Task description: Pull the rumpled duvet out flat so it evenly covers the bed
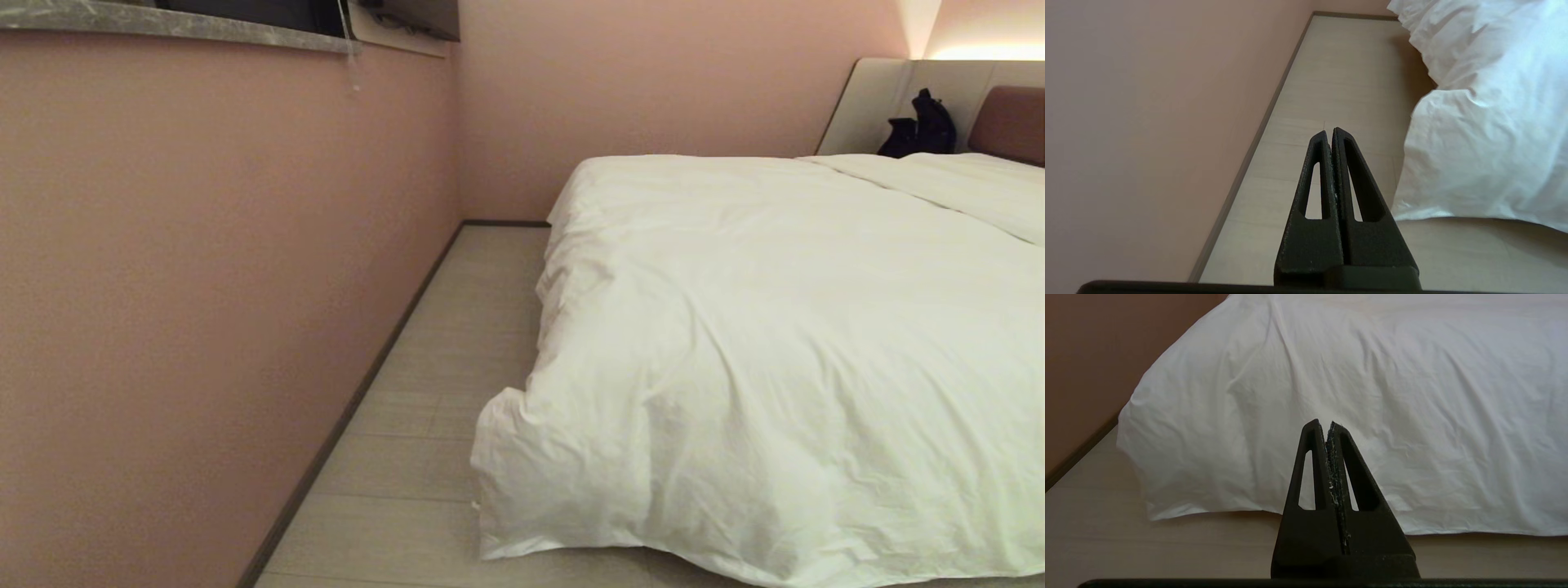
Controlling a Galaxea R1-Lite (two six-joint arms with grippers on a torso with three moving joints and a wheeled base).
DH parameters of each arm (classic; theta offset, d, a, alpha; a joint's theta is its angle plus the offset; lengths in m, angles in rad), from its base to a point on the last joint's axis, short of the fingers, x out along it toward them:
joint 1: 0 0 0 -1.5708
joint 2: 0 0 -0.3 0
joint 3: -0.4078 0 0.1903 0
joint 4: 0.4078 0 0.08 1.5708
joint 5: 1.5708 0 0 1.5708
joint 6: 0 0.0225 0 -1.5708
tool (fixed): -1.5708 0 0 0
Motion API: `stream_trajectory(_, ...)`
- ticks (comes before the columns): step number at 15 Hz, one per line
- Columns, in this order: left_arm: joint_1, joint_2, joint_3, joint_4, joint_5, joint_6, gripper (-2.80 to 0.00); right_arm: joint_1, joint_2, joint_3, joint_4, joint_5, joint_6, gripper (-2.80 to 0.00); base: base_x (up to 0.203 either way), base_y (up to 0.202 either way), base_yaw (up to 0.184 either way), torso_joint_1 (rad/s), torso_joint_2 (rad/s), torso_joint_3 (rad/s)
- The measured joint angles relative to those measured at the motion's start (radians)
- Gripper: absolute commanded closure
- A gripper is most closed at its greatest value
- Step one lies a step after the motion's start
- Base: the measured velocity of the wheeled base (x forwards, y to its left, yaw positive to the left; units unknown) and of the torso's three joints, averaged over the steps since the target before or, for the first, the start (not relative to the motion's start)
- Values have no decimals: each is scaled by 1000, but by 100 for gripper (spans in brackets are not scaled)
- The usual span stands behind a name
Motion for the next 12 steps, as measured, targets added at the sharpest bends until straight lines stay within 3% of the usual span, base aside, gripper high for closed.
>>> stream_trajectory(8,0,0,0,-1,0,-1,0,0,0,0,0,0,0,0,-193,0,0,3,1,2)
stream_trajectory(12,0,0,0,-1,0,-2,0,0,0,0,1,0,0,0,-35,0,-1,-1,1,0)
